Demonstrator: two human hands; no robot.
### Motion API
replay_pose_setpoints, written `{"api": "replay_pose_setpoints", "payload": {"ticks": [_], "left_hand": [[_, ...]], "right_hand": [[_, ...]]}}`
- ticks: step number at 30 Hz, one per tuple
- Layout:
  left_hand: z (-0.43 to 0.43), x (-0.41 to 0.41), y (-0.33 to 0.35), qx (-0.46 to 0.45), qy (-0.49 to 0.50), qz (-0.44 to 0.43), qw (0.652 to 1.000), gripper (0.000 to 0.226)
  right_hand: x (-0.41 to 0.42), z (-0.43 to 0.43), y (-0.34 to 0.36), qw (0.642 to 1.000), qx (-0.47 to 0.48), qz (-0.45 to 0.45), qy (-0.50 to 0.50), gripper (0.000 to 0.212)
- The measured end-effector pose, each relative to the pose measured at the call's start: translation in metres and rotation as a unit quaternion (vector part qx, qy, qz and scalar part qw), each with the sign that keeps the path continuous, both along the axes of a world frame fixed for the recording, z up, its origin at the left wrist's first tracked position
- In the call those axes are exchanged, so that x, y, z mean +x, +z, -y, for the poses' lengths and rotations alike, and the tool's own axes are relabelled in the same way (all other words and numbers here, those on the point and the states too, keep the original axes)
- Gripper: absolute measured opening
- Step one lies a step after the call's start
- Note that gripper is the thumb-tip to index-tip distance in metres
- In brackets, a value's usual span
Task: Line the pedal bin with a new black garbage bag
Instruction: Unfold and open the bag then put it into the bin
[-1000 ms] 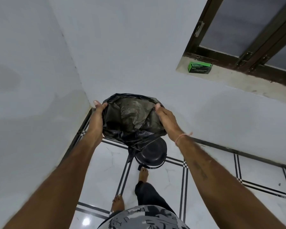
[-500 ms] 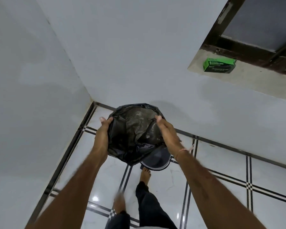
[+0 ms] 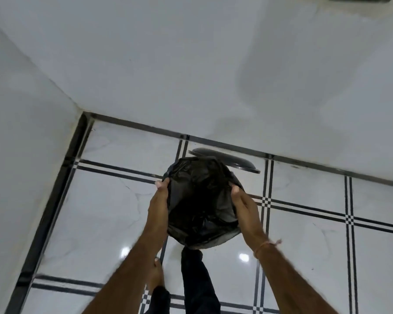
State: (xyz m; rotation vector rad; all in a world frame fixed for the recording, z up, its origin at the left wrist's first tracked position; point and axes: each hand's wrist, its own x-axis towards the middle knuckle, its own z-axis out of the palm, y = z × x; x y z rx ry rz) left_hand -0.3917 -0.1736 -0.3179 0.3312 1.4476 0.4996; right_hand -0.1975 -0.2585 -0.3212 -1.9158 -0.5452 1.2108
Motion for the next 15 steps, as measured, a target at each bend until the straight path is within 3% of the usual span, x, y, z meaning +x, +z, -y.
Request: {"api": "replay_pose_setpoints", "payload": {"ticks": [8, 12, 15], "left_hand": [[0.0, 0.023, -0.144, 0.021, -0.071, 0.024, 0.997, 0.064], [-0.003, 0.05, -0.196, 0.163, -0.137, 0.04, 0.976, 0.053], [-0.005, 0.069, -0.224, 0.242, -0.191, -0.001, 0.951, 0.052]], "right_hand": [[0.024, -0.002, -0.15, 0.997, -0.068, -0.02, -0.037, 0.069], [0.037, -0.023, -0.204, 0.999, -0.033, 0.005, -0.025, 0.066], [0.045, -0.036, -0.237, 0.995, -0.084, 0.018, 0.057, 0.071]]}}
